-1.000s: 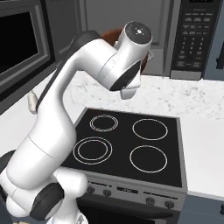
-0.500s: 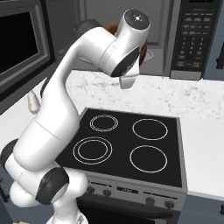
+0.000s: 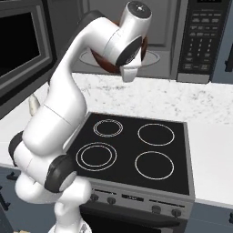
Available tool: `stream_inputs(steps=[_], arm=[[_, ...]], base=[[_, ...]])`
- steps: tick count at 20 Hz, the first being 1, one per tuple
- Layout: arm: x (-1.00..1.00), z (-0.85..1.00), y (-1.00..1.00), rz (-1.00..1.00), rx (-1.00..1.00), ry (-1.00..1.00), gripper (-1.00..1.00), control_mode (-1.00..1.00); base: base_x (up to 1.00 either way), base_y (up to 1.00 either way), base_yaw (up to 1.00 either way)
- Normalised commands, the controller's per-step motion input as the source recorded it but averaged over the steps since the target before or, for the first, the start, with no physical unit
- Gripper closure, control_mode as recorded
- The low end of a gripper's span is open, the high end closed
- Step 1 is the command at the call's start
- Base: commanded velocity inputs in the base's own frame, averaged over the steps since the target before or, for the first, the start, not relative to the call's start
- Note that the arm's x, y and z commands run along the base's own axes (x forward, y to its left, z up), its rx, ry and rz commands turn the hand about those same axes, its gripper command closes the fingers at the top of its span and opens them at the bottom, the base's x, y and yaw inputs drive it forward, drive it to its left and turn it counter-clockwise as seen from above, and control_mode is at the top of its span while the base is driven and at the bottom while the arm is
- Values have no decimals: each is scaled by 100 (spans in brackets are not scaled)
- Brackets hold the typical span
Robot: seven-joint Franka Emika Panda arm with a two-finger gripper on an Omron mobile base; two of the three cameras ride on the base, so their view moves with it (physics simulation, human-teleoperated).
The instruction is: Pick the carrot from the sink and place it in the bowl. Then pick the bowl and place it in the microwave. Then close the microwave door and press the start button.
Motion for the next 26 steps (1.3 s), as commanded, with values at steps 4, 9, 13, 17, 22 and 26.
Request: stream_inputs(steps=[4, 9, 13, 17, 22, 26], arm=[[56, 0, 10, 7, 0, 0, 100, -100], [59, 0, 0, 7, 2, 0, 100, -100], [64, 1, 0, 4, 3, 1, 100, -100], [60, 0, 1, 3, 3, 6, 100, -100], [29, 1, 5, 1, 2, 3, 100, -100], [24, 1, 1, 0, 2, 1, 100, -100]], base=[[0, 0, 0], [0, 0, 0], [0, 0, 0], [0, 0, 0], [0, 0, 0], [0, 0, 0]])
